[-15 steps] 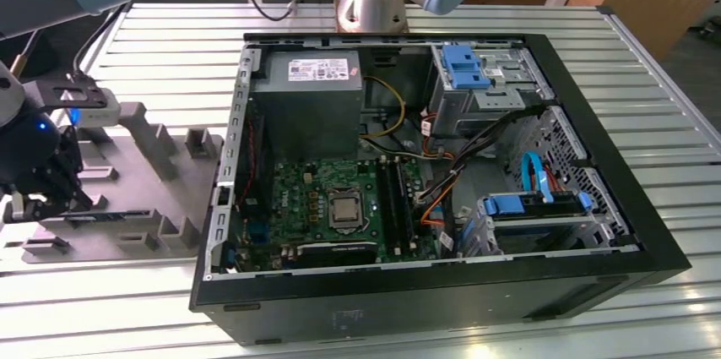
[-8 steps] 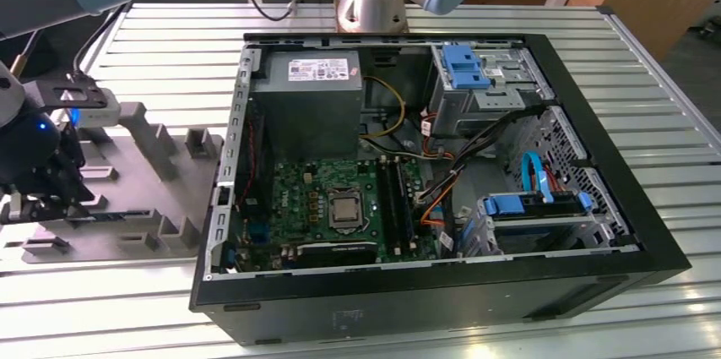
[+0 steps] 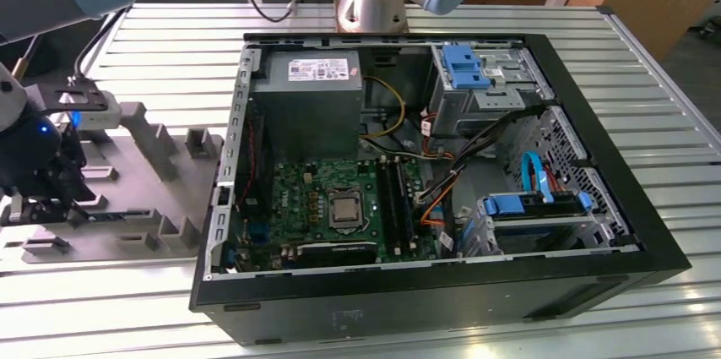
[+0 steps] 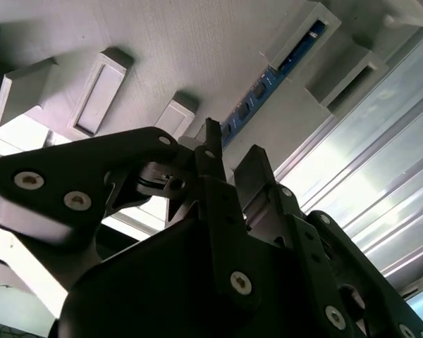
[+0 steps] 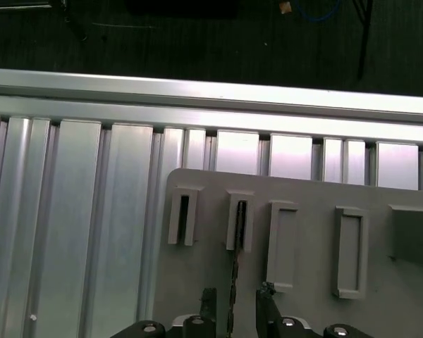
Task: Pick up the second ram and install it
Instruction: 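Pick up the second ram and move it above second insertion slot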
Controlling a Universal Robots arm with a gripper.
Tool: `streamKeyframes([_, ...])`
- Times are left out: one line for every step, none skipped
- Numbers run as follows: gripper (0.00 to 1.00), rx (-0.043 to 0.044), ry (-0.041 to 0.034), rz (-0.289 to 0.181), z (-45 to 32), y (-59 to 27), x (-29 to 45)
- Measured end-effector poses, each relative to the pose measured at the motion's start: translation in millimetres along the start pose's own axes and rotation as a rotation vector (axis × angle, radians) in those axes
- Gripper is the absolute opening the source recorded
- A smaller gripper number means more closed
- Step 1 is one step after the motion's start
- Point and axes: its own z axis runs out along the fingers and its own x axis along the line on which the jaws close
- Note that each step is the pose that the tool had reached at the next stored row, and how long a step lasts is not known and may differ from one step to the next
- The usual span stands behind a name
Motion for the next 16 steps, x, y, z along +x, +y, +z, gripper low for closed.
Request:
streamKeyframes([0.36,0.0004,-0.0001,0.000,1.6,0.8,0.0])
streamKeyframes([0.36,0.0006,-0.0001,0.000,3.0,1.4,0.0])
streamKeyframes([0.36,0.0008,-0.0001,0.000,4.3,1.6,0.1])
streamKeyframes([0.36,0.0009,-0.0001,0.000,5.5,1.8,0.1])
streamKeyframes([0.36,0.0008,-0.0001,0.000,6.7,2.0,0.2])
streamKeyframes([0.36,0.0008,0.0000,0.000,7.7,2.2,0.1])
streamKeyframes([0.36,0.0008,0.0000,0.000,8.7,2.2,0.1])
streamKeyframes([0.36,0.0008,0.0000,0.000,9.8,2.3,0.2])
streamKeyframes([0.36,0.0007,0.0000,0.000,10.8,2.3,0.2])
streamKeyframes([0.36,0.0007,0.0000,0.000,11.8,2.3,0.2])
streamKeyframes([0.36,0.0007,0.0000,0.000,12.9,2.3,0.2])
streamKeyframes([0.36,0.0007,0.0000,0.000,13.9,2.3,0.2])
streamKeyframes([0.36,0.0006,0.0000,0.000,14.6,2.3,0.3])
streamKeyframes([0.36,0.0007,0.0000,0.000,15.3,2.3,0.3])
streamKeyframes([0.36,0.0006,0.0001,0.000,15.5,2.3,0.3])
streamKeyframes([0.36,0.0005,0.0001,0.000,15.5,2.3,0.3])
